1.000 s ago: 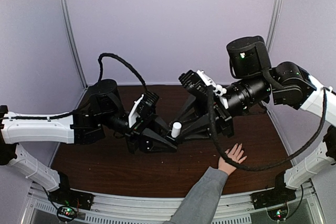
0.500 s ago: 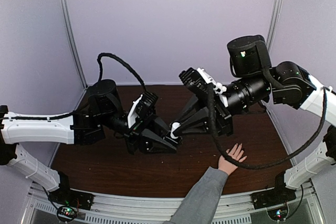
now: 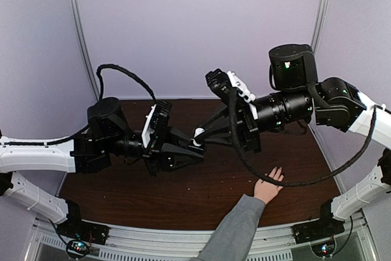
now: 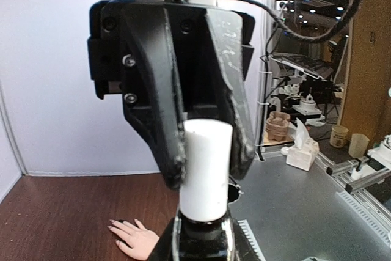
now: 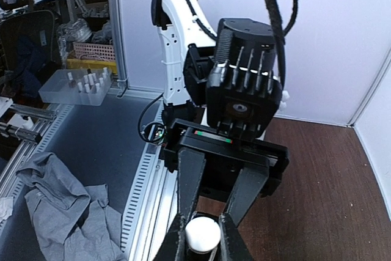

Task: Paint the nails
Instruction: Screw the nail polish bottle cap onto the nail polish bottle.

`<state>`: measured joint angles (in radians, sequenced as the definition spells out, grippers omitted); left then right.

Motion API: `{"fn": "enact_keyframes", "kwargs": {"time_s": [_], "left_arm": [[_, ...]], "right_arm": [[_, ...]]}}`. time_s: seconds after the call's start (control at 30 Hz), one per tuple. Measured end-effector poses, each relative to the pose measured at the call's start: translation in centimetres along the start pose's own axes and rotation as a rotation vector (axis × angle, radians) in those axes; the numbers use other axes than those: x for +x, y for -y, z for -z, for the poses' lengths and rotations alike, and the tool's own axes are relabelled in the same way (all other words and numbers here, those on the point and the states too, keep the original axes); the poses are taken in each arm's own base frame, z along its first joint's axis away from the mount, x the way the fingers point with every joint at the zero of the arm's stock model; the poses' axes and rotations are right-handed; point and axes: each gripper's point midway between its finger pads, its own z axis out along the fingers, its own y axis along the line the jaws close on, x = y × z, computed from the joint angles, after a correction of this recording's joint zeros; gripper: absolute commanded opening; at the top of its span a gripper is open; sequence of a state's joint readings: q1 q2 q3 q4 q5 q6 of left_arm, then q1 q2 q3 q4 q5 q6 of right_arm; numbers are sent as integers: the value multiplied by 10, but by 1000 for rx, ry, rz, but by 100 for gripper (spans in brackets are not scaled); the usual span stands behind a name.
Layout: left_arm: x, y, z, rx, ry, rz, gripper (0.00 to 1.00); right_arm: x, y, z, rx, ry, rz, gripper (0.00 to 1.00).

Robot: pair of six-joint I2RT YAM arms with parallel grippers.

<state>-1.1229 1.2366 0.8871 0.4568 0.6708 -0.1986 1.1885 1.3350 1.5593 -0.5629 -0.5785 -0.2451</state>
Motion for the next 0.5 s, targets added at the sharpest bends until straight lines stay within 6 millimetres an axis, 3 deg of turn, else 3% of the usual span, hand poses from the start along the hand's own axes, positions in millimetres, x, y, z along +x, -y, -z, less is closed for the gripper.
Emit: {"fn": "enact_keyframes", "kwargs": {"time_s": [0.27,0.5], "left_arm": [[-5,-40,11,-260,15,-57,0],[1,-88,27,-550,-5,-97,0]], "right_arm": [[0,38,1,211,6,-67,0],[10,86,-2,453,11,-153,0]]}}
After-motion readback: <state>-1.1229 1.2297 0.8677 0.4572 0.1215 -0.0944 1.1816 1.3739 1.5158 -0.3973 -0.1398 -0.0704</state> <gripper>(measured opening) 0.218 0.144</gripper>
